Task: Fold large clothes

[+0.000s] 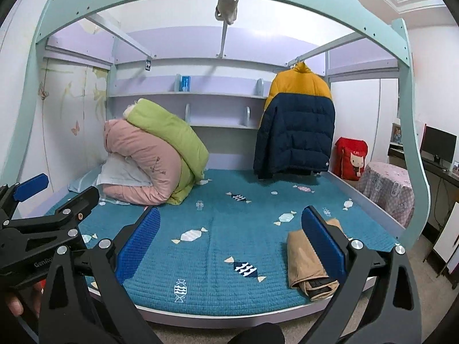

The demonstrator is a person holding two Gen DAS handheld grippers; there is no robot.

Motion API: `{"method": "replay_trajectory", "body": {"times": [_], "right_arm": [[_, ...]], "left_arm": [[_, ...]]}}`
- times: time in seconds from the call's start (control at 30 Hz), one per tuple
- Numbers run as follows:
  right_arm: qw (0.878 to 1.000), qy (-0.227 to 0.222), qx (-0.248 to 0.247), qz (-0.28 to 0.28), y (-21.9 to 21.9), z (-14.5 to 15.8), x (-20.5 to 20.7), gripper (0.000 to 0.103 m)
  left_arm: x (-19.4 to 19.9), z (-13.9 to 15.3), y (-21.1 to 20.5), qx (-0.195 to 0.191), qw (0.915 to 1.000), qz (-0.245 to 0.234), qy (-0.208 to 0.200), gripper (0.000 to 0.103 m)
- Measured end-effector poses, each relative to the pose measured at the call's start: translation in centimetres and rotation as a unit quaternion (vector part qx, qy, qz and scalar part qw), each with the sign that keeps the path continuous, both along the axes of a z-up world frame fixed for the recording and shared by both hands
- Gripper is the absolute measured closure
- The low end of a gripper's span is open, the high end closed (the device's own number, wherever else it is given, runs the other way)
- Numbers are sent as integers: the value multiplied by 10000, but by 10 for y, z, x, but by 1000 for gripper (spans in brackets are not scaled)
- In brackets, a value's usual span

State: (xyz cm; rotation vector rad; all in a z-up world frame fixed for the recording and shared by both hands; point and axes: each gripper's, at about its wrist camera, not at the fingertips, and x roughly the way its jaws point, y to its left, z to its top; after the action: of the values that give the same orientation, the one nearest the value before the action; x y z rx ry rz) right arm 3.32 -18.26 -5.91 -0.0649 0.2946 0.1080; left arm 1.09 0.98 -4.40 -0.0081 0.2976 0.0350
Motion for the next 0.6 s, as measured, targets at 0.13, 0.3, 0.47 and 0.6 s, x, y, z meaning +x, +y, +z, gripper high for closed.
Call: {"method": "replay_trajectory", "body": {"times": [0.13, 0.3, 0.47, 0.6], "right_arm": [[9999, -122, 39, -15, -4, 5, -6, 8], [9996, -266, 61, -58, -7, 9, -14, 8], [9994, -305, 123, -61, -11, 11, -17, 8], [9994, -304, 161, -67, -13, 11, -18, 8]], "left_arm": [[-5, 5, -2, -33, 9999, -59, -101, 5], [-11, 9, -6, 54, 9996, -65, -252, 5], [-12, 12, -8, 64, 9994, -84, -324, 5], [-13, 12, -10, 55, 9993, -120, -352, 5]]}}
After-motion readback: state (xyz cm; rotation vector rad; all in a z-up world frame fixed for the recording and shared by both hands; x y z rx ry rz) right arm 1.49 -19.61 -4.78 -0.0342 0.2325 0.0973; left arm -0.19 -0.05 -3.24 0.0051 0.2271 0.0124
